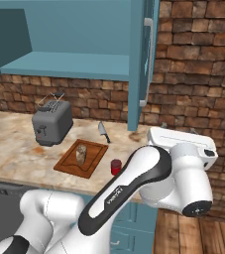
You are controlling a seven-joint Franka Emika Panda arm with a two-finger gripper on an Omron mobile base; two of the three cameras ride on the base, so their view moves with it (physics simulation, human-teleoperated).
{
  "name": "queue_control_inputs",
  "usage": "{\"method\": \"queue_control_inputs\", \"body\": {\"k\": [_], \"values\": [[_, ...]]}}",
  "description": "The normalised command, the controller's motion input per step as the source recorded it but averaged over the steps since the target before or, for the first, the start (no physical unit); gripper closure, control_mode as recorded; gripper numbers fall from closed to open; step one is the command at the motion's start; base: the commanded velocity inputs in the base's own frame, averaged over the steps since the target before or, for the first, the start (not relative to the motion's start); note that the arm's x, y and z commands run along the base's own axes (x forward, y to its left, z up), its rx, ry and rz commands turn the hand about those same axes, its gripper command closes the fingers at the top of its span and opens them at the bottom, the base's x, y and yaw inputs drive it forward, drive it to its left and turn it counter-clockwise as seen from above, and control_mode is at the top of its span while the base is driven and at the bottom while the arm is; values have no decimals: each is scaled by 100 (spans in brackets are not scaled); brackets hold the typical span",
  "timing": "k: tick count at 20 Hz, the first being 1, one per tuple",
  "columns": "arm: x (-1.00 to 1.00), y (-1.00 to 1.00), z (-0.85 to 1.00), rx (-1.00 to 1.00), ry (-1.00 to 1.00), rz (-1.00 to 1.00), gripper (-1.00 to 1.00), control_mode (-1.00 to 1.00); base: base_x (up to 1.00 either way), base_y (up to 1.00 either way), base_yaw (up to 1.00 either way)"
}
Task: Pick the bread, place it on the cutting board, pick the jam, place it on the counter, and close the cabinet.
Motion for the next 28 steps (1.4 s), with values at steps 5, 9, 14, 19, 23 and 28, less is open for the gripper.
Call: {"method": "queue_control_inputs", "body": {"k": [5,9,14,19,23,28], "values": [[0,0,13,0,0,0,-100,-100,0,0,0],[0,0,12,0,0,0,-100,-100,0,0,0],[0,0,1,0,0,0,-100,-100,0,0,0],[0,1,0,0,-1,0,-100,-100,0,0,0],[3,0,0,0,-2,0,-100,-100,0,0,0],[10,3,0,0,-2,0,-100,-100,0,0,0]]}}
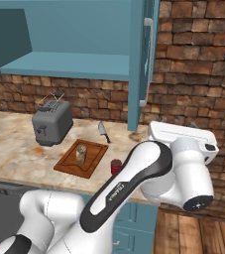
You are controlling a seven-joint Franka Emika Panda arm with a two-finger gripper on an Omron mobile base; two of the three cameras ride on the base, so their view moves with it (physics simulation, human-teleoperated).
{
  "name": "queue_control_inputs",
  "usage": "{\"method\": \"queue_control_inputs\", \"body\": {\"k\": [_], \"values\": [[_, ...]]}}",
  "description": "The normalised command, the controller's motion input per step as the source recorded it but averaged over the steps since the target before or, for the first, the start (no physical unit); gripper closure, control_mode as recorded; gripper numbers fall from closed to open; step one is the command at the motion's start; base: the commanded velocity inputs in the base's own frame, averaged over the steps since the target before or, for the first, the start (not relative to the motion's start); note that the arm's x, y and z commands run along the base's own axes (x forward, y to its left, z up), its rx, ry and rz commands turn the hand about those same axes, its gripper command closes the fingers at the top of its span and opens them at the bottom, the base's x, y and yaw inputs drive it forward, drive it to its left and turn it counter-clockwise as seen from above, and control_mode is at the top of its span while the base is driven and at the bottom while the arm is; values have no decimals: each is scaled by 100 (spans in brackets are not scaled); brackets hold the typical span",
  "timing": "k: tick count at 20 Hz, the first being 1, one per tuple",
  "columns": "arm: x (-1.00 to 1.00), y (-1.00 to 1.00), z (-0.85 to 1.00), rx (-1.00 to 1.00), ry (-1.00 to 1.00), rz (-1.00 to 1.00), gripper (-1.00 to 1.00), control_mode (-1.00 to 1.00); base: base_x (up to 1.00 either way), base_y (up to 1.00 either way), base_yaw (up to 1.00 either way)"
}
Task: Pick the bread, place it on the cutting board, pick the jam, place it on the counter, and close the cabinet.
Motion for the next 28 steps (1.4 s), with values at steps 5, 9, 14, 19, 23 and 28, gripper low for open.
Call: {"method": "queue_control_inputs", "body": {"k": [5,9,14,19,23,28], "values": [[17,9,0,0,-1,0,-100,-100,0,0,0],[15,4,0,0,-1,0,-100,-100,0,0,0],[12,0,0,0,-1,0,-100,-100,0,0,0],[3,0,0,0,-1,1,-100,-100,0,0,0],[0,0,0,0,-2,1,-100,-100,0,0,0],[0,3,0,0,-1,2,-100,-100,0,0,0]]}}
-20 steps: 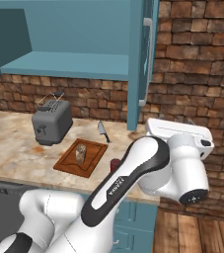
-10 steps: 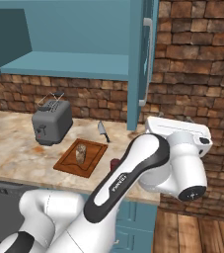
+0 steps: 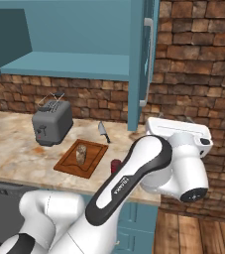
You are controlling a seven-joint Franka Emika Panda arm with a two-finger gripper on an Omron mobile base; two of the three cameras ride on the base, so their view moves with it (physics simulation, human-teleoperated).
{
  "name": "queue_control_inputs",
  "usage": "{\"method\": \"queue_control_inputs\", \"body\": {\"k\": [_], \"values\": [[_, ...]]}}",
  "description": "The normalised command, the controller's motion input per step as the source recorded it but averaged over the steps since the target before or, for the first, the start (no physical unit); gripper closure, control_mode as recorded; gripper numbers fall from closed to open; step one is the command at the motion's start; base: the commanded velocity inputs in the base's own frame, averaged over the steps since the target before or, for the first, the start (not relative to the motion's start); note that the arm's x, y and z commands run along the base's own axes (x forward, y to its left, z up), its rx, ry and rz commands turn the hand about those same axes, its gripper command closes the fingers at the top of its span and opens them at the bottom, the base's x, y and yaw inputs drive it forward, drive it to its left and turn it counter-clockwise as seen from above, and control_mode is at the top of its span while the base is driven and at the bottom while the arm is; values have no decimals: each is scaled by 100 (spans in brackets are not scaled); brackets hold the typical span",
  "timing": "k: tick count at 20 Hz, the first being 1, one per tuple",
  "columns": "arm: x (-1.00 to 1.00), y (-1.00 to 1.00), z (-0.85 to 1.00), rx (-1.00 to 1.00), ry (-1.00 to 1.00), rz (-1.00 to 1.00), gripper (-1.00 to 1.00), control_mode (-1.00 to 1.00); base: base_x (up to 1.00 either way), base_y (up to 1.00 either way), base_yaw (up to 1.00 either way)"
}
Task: Pick the bread, place it on the cutting board, pick the jam, place it on the counter, and close the cabinet.
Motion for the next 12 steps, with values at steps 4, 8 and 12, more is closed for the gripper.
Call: {"method": "queue_control_inputs", "body": {"k": [4,8,12], "values": [[0,21,0,0,0,2,-100,-100,0,0,0],[0,35,0,0,0,2,-100,-100,0,0,0],[0,27,0,0,0,2,-100,-100,0,0,0]]}}
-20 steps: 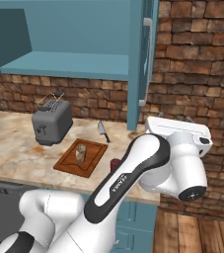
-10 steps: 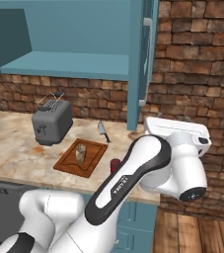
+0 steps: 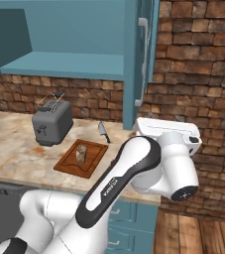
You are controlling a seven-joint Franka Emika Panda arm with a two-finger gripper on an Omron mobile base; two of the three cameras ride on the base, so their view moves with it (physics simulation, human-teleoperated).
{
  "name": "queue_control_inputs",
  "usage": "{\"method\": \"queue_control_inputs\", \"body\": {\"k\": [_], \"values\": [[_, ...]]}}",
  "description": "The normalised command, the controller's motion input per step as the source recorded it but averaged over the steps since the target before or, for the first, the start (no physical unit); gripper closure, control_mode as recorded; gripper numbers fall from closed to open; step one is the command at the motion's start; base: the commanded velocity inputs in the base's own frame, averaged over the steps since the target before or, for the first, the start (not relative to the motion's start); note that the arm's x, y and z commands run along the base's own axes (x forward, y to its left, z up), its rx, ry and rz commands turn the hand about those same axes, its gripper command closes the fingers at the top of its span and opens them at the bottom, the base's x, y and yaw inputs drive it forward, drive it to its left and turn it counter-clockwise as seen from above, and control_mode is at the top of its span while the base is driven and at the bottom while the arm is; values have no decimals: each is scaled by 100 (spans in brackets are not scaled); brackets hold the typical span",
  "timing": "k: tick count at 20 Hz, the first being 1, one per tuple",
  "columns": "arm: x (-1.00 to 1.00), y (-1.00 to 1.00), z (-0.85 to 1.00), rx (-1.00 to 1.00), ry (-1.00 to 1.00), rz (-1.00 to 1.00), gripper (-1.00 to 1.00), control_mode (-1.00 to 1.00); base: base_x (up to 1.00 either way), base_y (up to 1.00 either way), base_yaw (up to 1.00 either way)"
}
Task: Pick the bread, place it on the cutting board, pick the jam, place it on the counter, and close the cabinet.
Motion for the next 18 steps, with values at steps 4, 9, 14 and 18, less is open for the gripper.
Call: {"method": "queue_control_inputs", "body": {"k": [4,9,14,18], "values": [[0,15,6,0,0,1,-100,-100,0,0,0],[0,9,17,0,0,1,-100,-100,0,0,0],[0,16,19,1,0,4,-100,-100,0,0,0],[0,22,12,0,0,6,-100,-100,0,0,0]]}}
